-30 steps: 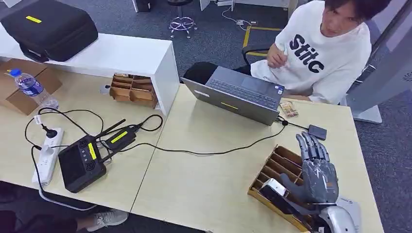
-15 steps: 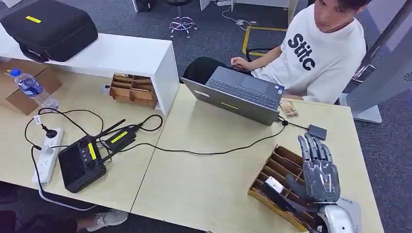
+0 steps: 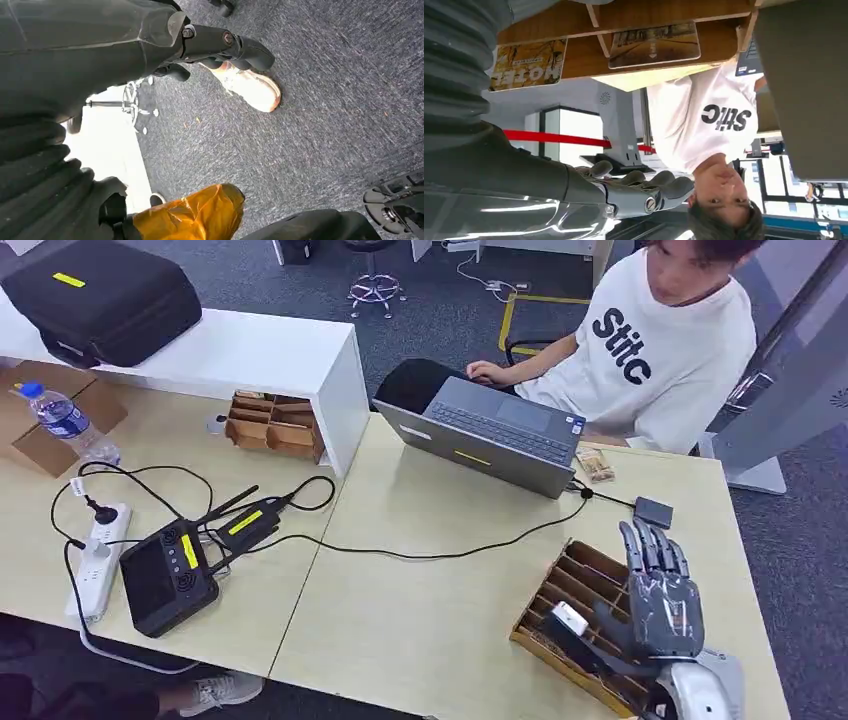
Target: Pass the card to the sensor for recognition and then transmit it.
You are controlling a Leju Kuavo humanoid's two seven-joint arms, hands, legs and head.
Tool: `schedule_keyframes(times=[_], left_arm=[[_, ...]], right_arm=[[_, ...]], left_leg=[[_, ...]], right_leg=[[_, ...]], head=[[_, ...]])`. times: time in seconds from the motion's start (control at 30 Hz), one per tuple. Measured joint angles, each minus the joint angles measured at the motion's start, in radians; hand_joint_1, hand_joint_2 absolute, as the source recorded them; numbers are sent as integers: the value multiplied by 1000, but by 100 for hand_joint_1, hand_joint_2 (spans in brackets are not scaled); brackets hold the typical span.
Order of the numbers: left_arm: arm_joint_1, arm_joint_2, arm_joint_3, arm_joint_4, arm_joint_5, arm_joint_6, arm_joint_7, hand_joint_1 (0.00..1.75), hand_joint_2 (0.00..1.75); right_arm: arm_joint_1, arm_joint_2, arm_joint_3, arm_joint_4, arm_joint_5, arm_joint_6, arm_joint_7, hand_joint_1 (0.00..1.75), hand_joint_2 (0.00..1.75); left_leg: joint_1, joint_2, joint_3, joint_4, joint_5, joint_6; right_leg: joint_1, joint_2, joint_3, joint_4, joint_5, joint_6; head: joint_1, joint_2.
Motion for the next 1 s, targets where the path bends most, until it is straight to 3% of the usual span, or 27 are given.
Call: schedule_keyframes(times=[1.0], left_arm=[[0,0,-1,0,0,0,0,0,175]], right_arm=[[-1,8,-17,0,0,0,0,0,175]], left_leg=[[0,0,0,0,0,0]], right_leg=[[0,0,0,0,0,0]], head=[[0,0]])
